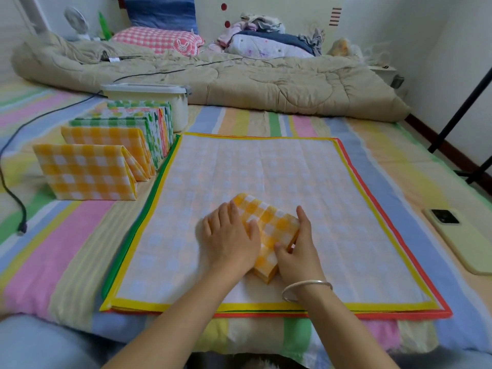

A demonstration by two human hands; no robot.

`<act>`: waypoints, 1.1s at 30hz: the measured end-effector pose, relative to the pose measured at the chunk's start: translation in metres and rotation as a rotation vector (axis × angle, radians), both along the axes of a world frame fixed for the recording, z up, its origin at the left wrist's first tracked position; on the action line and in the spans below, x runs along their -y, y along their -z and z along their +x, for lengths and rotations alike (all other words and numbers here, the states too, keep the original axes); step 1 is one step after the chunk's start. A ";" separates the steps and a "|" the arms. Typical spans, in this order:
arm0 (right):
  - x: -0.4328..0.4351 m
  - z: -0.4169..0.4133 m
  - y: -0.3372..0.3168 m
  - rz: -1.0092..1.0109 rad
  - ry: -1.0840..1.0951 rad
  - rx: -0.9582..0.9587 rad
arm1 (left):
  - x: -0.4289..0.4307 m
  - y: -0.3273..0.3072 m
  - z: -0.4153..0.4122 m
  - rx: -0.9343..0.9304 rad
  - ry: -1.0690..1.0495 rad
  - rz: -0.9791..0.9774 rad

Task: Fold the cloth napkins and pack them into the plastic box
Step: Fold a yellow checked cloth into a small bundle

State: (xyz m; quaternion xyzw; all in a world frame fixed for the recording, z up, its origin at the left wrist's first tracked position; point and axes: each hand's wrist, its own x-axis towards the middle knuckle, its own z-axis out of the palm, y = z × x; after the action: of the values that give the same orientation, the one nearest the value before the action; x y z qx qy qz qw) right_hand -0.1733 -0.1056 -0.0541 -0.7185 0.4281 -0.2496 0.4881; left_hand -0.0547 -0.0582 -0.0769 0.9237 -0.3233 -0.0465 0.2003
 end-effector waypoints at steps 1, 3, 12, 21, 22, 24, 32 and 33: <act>0.001 -0.001 0.002 -0.010 -0.002 0.001 | -0.003 -0.004 0.008 -0.053 -0.026 -0.064; 0.007 0.001 0.003 0.005 -0.003 0.012 | -0.012 -0.016 0.031 -0.221 -0.105 -0.273; -0.004 0.064 -0.026 0.113 -0.193 0.197 | -0.081 -0.041 0.099 -0.358 -0.205 -0.818; -0.056 0.163 -0.032 -0.021 -0.290 0.131 | -0.158 -0.047 0.179 0.037 -0.472 -0.892; -0.062 0.175 -0.032 -0.058 -0.283 0.118 | -0.167 -0.045 0.190 0.120 -0.494 -0.820; -0.075 0.196 -0.033 -0.133 -0.280 0.107 | -0.183 -0.045 0.208 0.212 -0.545 -0.699; -0.102 0.262 -0.025 -0.250 -0.276 -0.070 | -0.207 -0.024 0.253 -0.049 -0.429 -0.574; -0.101 0.266 -0.024 -0.233 -0.266 -0.062 | -0.206 -0.020 0.256 -0.081 -0.401 -0.562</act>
State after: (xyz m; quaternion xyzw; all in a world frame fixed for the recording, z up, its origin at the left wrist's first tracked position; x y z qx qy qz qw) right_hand 0.0929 -0.0049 -0.0301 -0.8277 0.3125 -0.2084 0.4168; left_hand 0.2009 0.1482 -0.0568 0.8749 -0.1273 0.0481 0.4649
